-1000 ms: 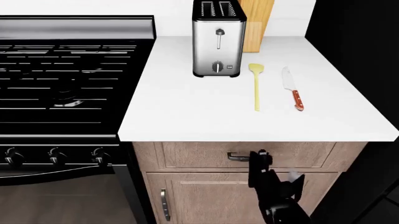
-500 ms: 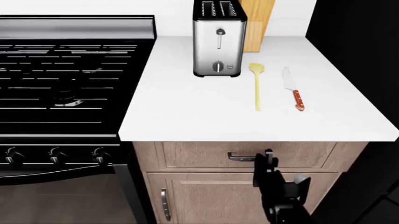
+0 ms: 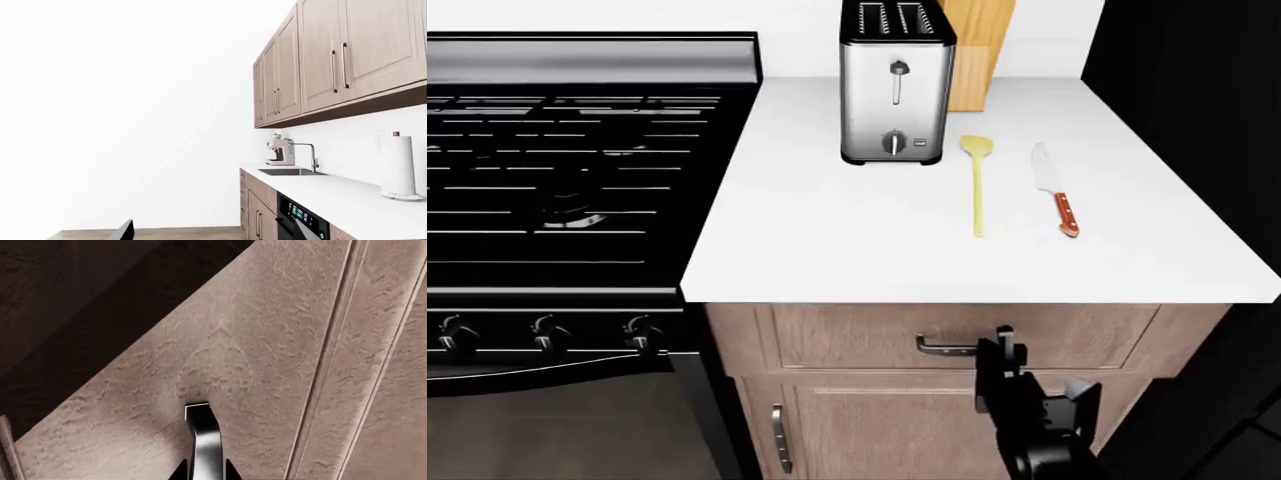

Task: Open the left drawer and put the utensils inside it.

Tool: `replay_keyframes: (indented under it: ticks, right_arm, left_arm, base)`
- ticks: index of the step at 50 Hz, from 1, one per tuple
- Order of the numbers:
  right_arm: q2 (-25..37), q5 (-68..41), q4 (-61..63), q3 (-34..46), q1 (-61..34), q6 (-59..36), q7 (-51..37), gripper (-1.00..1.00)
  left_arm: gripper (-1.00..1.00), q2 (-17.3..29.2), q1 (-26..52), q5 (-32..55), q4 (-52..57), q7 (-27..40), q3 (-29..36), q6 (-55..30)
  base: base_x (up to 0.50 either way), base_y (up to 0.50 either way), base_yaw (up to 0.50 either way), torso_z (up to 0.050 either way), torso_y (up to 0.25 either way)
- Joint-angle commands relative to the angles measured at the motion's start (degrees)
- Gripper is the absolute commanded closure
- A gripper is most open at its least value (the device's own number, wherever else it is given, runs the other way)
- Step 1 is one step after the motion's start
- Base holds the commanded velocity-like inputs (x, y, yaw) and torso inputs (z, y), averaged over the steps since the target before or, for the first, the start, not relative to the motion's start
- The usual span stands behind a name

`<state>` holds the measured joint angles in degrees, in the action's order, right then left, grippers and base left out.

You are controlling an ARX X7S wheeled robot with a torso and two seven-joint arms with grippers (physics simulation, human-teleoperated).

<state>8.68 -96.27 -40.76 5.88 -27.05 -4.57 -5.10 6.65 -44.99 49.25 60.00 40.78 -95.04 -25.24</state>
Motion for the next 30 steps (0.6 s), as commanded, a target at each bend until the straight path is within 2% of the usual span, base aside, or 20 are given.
replay_keyframes:
  ticks: [1, 30]
  right_arm:
    - [1.5, 0.8, 8.9, -2.5, 4.5, -0.1, -1.2, 1.0]
    - [3.7, -0.3, 35.5, -2.8, 24.6, -0.7, -5.3, 1.0]
  left_arm:
    - [-1.0, 0.1, 0.0, -0.1, 0.0, 0.1, 0.2, 0.1]
    - [-1.0, -0.3, 0.0, 1.2, 0.0, -0.2, -1.3, -0.1]
  base:
    - [0.0, 0.0, 0.0, 0.0, 0.0]
    - [0.0, 0.0, 0.0, 0.001, 0.002]
